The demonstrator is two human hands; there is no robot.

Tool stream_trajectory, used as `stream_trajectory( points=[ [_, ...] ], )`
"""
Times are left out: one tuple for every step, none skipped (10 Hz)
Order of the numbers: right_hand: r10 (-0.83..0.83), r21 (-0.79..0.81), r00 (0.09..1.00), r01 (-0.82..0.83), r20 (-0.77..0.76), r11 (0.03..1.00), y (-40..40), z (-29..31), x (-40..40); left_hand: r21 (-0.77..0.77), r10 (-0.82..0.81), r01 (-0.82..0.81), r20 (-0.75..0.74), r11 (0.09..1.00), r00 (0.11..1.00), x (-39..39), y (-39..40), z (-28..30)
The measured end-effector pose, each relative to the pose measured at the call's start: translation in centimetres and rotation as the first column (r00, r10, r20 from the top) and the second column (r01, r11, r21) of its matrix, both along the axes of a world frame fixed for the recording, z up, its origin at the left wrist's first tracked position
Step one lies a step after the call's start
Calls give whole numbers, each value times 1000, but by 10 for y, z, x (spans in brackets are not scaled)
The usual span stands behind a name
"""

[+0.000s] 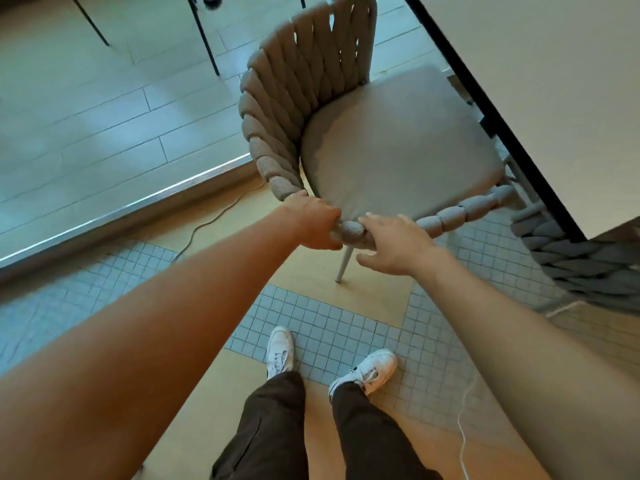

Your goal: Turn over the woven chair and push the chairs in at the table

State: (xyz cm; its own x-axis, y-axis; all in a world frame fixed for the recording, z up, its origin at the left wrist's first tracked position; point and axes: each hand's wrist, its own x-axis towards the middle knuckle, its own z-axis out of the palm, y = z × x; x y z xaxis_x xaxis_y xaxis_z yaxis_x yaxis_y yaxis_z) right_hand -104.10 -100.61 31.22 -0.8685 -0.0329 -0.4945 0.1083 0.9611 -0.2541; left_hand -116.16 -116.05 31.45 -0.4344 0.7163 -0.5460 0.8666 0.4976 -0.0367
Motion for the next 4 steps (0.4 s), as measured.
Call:
stream_trajectory(
  points=[
    [35,-35,996,-32,83,999,14,19,11,10,74,-74,11,997,997,17,5,18],
    [32,-38,983,-26,180,999,22,38,26,27,131,-134,78,991,988,30,12,30],
    [-39,-5,984,40,174,999,27,55,51,44,88,-94,117,995,989,46,18,42],
    [-109,13,978,108,180,994,31,65,73,129,45,-42,-22,991,999,58,22,49]
  ],
)
